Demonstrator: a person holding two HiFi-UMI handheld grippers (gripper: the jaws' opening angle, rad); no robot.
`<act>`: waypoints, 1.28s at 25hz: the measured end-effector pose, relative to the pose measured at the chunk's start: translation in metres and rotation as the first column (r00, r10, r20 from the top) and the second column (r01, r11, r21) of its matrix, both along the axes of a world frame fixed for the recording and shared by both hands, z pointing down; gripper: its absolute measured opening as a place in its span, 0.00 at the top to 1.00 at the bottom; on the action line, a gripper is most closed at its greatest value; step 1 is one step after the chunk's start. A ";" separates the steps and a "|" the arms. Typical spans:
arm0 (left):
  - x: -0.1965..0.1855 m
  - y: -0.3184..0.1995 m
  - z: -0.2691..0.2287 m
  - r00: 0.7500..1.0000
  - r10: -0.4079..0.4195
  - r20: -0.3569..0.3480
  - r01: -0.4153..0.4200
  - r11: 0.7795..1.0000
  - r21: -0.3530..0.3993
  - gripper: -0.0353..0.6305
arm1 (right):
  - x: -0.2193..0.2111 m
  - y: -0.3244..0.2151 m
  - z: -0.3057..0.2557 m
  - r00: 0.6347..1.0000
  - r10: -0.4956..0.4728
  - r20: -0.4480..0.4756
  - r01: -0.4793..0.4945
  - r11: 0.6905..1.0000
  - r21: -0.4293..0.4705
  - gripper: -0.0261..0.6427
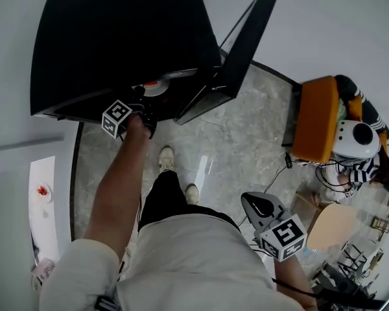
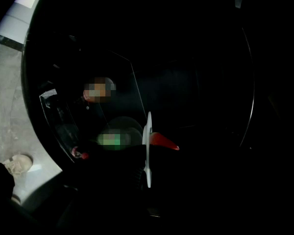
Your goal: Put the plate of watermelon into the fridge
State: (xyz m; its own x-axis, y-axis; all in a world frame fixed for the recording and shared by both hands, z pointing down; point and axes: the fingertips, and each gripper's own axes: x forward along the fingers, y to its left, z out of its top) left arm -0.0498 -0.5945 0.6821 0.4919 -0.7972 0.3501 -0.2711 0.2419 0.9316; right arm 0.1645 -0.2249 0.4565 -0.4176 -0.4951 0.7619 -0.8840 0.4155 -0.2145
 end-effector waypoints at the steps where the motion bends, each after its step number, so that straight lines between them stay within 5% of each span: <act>1: -0.001 -0.001 0.000 1.000 0.003 0.006 -0.003 1.000 -0.003 0.91 | -0.001 0.001 -0.001 1.000 0.004 -0.001 -0.004 1.000 -0.001 0.94; 6: -0.007 -0.005 0.003 0.998 0.017 0.060 -0.016 1.000 -0.019 0.91 | -0.003 0.007 -0.003 1.000 0.022 -0.006 -0.022 1.000 -0.007 0.94; 14: -0.011 -0.007 0.006 0.952 0.097 0.290 -0.089 0.995 -0.042 0.90 | -0.005 0.009 -0.001 1.000 0.029 -0.008 -0.029 1.000 -0.012 0.94; 18: -0.013 -0.006 0.010 0.895 0.152 0.419 -0.127 0.988 -0.088 0.85 | -0.004 0.008 -0.001 1.000 0.028 -0.008 -0.028 1.000 -0.012 0.94; 23: -0.021 -0.002 0.012 0.777 0.216 0.591 -0.174 0.976 -0.128 0.75 | -0.005 0.008 0.000 1.000 0.024 -0.008 -0.024 1.000 -0.009 0.94; 27: -0.029 -0.001 0.012 0.714 0.219 0.665 -0.170 0.976 -0.139 0.69 | -0.006 0.011 0.002 1.000 0.021 -0.003 -0.021 1.000 -0.020 0.94; 32: -0.030 -0.008 0.009 0.696 0.210 0.687 -0.174 0.977 -0.122 0.67 | -0.006 0.006 0.003 1.000 0.023 0.000 -0.023 1.000 -0.008 0.94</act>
